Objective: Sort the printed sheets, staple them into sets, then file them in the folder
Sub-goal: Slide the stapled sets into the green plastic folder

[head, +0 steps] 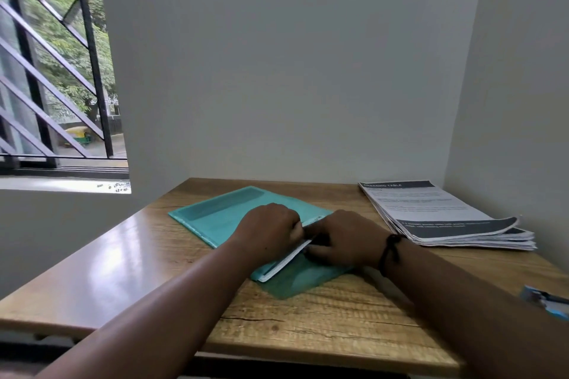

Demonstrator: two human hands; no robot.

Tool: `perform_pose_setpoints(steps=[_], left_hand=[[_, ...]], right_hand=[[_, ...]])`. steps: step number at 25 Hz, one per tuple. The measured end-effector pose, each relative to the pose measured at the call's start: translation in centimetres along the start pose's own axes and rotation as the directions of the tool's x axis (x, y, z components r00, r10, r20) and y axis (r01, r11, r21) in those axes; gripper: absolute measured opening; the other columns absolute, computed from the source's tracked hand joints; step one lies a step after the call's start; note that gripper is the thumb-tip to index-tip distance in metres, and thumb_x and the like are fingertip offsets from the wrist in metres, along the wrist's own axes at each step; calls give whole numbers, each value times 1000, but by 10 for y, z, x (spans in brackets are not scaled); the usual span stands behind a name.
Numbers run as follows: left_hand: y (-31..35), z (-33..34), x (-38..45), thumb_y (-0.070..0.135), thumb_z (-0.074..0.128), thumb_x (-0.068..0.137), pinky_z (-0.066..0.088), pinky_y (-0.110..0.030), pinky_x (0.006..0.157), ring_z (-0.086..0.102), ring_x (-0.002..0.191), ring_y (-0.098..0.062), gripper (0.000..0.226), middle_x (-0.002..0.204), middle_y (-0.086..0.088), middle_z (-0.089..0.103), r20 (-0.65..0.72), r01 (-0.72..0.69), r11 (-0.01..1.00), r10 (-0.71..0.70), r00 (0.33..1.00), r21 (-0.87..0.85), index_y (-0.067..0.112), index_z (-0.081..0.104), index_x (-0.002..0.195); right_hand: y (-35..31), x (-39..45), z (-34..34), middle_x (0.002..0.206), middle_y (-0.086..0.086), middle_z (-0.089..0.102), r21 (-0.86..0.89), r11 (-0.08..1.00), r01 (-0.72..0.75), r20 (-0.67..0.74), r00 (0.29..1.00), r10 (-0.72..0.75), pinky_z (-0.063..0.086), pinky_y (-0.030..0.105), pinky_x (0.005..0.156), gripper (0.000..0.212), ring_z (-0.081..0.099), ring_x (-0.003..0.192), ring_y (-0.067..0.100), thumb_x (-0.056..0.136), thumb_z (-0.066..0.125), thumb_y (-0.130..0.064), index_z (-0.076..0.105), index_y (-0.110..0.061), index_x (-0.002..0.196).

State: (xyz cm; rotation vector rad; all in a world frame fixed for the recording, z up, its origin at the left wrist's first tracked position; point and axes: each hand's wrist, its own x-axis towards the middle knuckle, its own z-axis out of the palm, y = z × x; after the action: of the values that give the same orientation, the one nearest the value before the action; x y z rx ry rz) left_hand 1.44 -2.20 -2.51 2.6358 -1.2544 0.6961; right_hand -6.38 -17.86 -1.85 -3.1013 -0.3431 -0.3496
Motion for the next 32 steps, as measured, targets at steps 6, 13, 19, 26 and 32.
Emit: perform_pose_setpoints(steps=[6, 13, 19, 26, 32], left_hand=[[12, 4, 2, 51, 43, 95, 50, -33, 81, 62, 94, -20, 40, 104, -1, 69, 176, 25, 999, -30, 984, 26, 23, 66, 112], [42, 18, 34, 87, 27, 77, 45, -36, 78, 58, 100, -25, 87, 117, -6, 60, 428, 129, 986, -162, 889, 105, 17, 52, 124], [37, 33, 38, 97, 16, 63, 18, -61, 111, 19, 144, -36, 111, 160, -2, 17, 523, 203, 979, -183, 833, 19, 31, 11, 153], [43, 25, 34, 106, 27, 40, -7, -67, 111, -12, 148, -31, 140, 163, -1, -1, 577, 243, 970, -185, 796, -25, 30, -2, 154], [40, 31, 41, 99, 25, 61, -15, -61, 113, -24, 146, -25, 108, 162, 4, -15, 500, 11, 993, 51, 865, -119, 47, -8, 150]], right_hand=[[39, -10, -19, 106, -8, 70, 242, 918, -314, -265, 889, 374, 48, 26, 86, 23, 63, 97, 9, 87, 59, -32, 72, -29, 105], [119, -32, -6, 117, 5, 63, 12, 672, -740, -94, 669, 738, 45, 31, 82, 37, 58, 107, 23, 84, 54, -43, 59, -17, 110], [117, -23, -3, 107, 5, 66, -79, 673, -736, -142, 676, 723, 42, 29, 72, 19, 61, 100, 24, 88, 52, -34, 56, -17, 95], [117, -11, -7, 109, 6, 64, -52, 663, -746, -178, 661, 729, 40, 28, 70, 20, 61, 102, 25, 86, 50, -33, 56, -17, 96], [143, 40, -12, 119, 11, 63, -22, 666, -746, -166, 660, 733, 45, 31, 79, 35, 60, 108, 28, 88, 52, -34, 59, -11, 113]])
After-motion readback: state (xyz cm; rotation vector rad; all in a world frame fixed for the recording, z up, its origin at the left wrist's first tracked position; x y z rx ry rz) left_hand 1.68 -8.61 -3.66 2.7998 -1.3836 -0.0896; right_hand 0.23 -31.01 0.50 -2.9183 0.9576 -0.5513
